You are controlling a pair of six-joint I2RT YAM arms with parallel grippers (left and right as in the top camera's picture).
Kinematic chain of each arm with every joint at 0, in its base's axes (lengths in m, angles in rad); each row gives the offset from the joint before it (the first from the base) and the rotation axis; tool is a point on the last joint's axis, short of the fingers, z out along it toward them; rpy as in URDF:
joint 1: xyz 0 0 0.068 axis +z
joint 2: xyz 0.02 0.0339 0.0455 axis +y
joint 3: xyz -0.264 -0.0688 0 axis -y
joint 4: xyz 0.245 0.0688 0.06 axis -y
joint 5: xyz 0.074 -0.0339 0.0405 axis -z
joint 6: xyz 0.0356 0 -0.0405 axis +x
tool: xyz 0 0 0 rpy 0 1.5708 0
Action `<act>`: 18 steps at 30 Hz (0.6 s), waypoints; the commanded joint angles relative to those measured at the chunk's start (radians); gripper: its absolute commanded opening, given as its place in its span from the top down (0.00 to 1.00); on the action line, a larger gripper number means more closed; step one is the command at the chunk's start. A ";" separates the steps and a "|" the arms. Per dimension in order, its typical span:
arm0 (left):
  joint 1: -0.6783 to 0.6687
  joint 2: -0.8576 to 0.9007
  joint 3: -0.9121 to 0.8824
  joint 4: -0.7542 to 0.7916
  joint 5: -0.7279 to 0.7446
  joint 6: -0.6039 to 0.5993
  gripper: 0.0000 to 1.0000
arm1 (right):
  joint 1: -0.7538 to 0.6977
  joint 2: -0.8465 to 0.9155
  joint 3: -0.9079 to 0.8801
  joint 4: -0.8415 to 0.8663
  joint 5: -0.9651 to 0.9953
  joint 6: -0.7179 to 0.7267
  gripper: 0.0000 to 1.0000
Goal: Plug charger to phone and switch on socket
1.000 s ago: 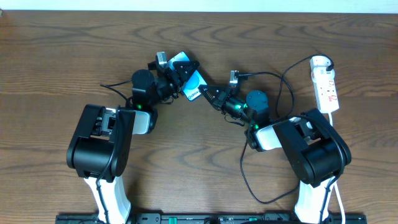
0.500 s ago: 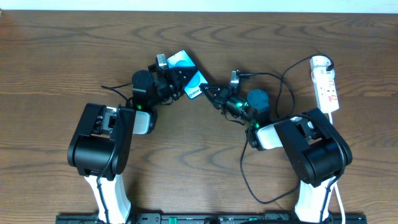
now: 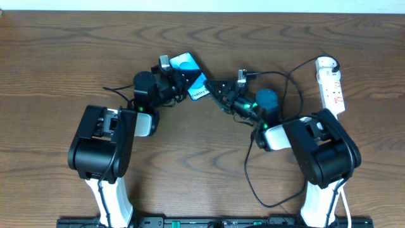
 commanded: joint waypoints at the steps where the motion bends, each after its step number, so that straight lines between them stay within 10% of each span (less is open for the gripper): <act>1: 0.037 -0.005 0.005 0.014 0.061 -0.056 0.93 | -0.046 -0.001 0.010 0.002 -0.094 -0.125 0.01; 8: 0.071 -0.005 0.017 -0.026 0.144 -0.172 0.93 | -0.071 -0.022 0.010 -0.062 -0.173 -0.234 0.01; 18: 0.070 -0.005 0.112 -0.095 0.278 -0.265 0.93 | -0.071 -0.275 0.010 -0.703 -0.025 -0.615 0.01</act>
